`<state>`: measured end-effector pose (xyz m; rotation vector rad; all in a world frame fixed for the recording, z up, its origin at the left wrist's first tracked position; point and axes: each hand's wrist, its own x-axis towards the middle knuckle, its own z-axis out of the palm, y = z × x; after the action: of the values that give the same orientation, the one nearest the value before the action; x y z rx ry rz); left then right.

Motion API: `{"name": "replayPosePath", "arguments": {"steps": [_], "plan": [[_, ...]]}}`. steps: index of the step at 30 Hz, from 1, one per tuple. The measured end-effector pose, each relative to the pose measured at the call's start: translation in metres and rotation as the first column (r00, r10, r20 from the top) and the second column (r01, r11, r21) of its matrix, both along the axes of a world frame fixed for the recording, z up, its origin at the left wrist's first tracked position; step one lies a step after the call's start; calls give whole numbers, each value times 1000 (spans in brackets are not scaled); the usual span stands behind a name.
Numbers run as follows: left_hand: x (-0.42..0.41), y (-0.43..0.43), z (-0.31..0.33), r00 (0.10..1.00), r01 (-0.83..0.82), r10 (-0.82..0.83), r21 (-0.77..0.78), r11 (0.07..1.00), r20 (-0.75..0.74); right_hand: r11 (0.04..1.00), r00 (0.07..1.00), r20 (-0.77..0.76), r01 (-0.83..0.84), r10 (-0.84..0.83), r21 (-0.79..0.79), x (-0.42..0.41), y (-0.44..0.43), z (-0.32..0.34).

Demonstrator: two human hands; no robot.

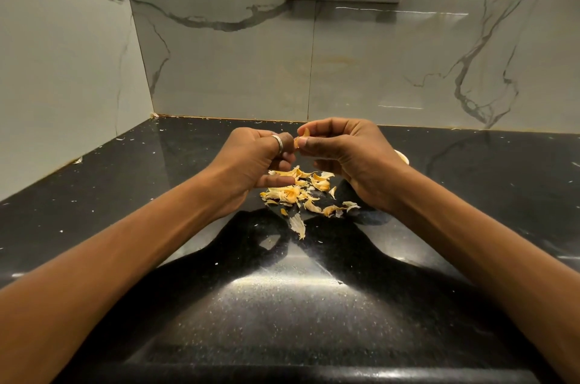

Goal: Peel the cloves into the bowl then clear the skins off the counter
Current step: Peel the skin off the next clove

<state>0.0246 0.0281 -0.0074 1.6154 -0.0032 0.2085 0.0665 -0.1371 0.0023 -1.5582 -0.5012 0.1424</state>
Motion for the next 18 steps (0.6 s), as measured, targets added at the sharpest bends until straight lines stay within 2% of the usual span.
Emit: {"name": "replayPosePath", "arguments": {"steps": [3,6,10,18], "plan": [[2,0,-2,999,-35,34,114,993,15,999,999,28,36,-35,-24,1,-2,0],[5,3,-5,983,-153,126,215,964,135,997,997,59,50,-46,-64,2,-4,1],[5,5,-7,957,-171,100,248,954,272,992,993,112,60,-48,-111,1,-2,1],[6,6,-8,941,-185,75,315,931,330,987,988,154,48,-24,-153,0,-1,1]]}}
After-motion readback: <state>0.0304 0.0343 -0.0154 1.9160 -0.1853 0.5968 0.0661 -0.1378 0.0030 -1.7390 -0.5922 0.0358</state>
